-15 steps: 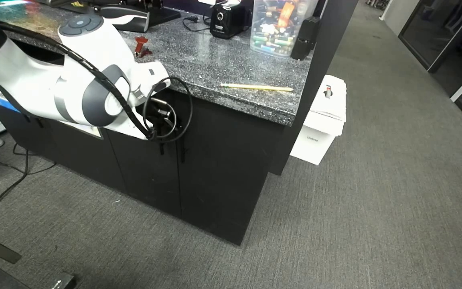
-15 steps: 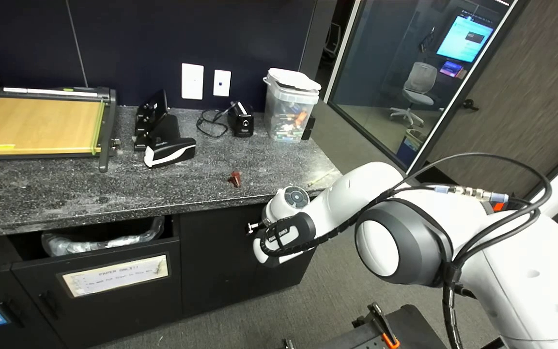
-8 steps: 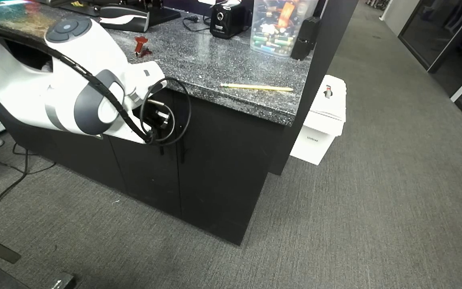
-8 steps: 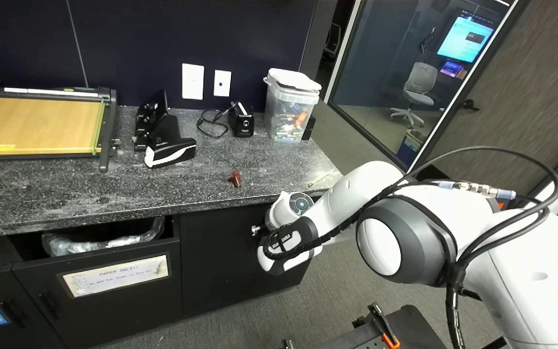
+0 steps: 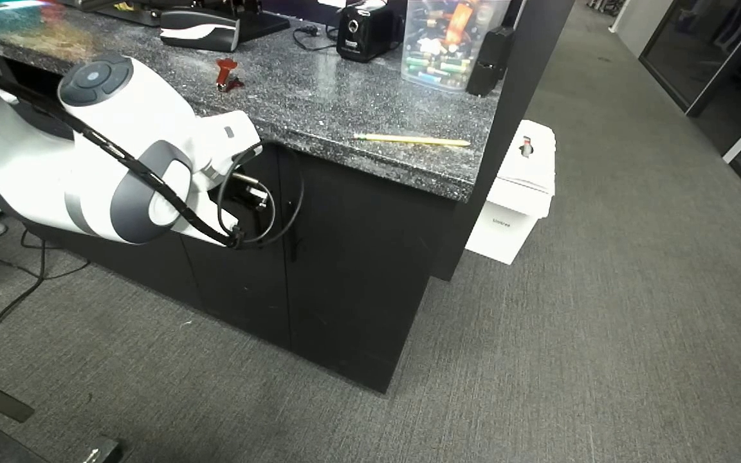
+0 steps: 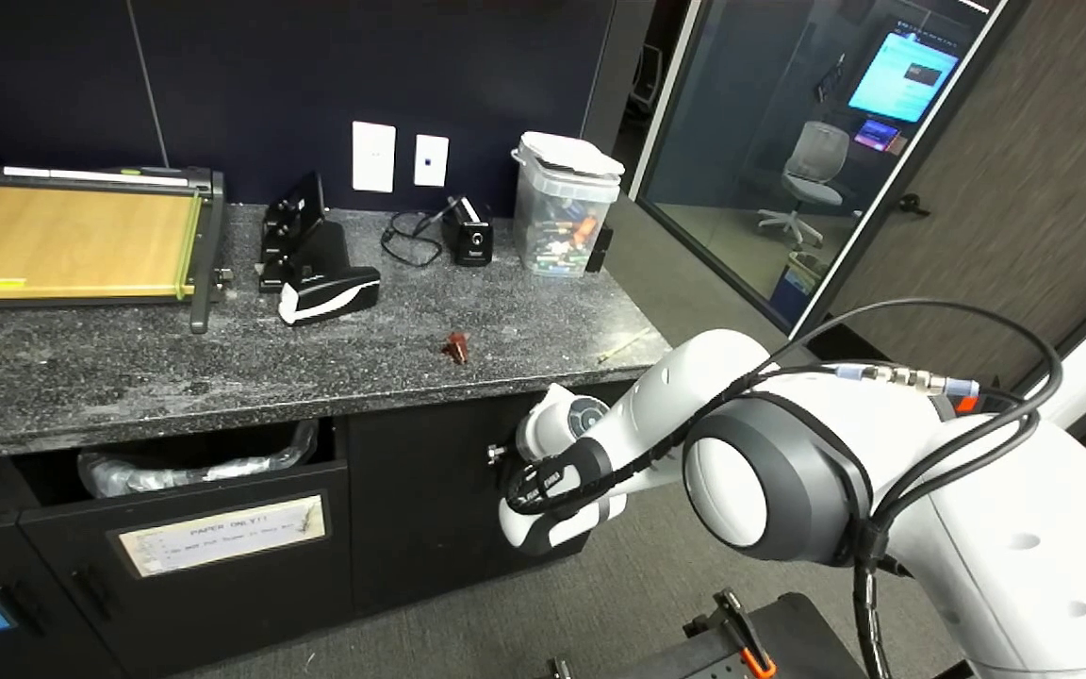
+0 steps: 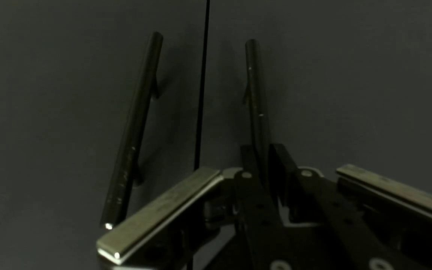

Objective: Open the left cabinet door

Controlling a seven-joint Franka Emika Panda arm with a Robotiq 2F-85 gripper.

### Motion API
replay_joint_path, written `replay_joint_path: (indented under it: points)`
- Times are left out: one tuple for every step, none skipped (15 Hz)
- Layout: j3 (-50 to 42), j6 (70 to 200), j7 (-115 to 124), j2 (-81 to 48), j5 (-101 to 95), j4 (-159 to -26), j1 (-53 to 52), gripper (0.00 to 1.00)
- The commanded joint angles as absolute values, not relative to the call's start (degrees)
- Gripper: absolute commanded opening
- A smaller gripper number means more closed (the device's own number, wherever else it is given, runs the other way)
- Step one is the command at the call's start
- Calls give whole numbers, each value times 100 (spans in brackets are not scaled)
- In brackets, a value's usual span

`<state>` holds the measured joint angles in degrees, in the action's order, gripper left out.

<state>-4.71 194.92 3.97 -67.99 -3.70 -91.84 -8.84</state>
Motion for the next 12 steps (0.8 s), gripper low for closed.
replay_joint_path:
  points:
    - [-1167, 19219, 461, -7157, 454, -9300, -1588, 4]
    - [-1305, 19313, 544, -7096, 708, -9484, -1787, 4]
    - [-1516, 19401, 658, -7056, 1045, -9674, -2095, 4]
    - [-1706, 19419, 776, -7011, 1373, -9843, -2403, 4]
    - [-1926, 19399, 930, -6930, 1751, -10052, -2793, 4]
    - [-2139, 19334, 1073, -6818, 2108, -10270, -3163, 4]
    - [-2331, 19189, 1201, -6653, 2430, -10511, -3513, 4]
    - [-2487, 19031, 1325, -6506, 2688, -10749, -3813, 4]
    - [-2629, 18858, 1477, -6354, 2877, -11008, -4091, 4]
    - [-2724, 18640, 1672, -6251, 2981, -11202, -4332, 4]
    - [-2788, 18429, 1879, -6120, 3034, -11405, -4560, 4]
    - [-2819, 18286, 2103, -5990, 3060, -11644, -4782, 4]
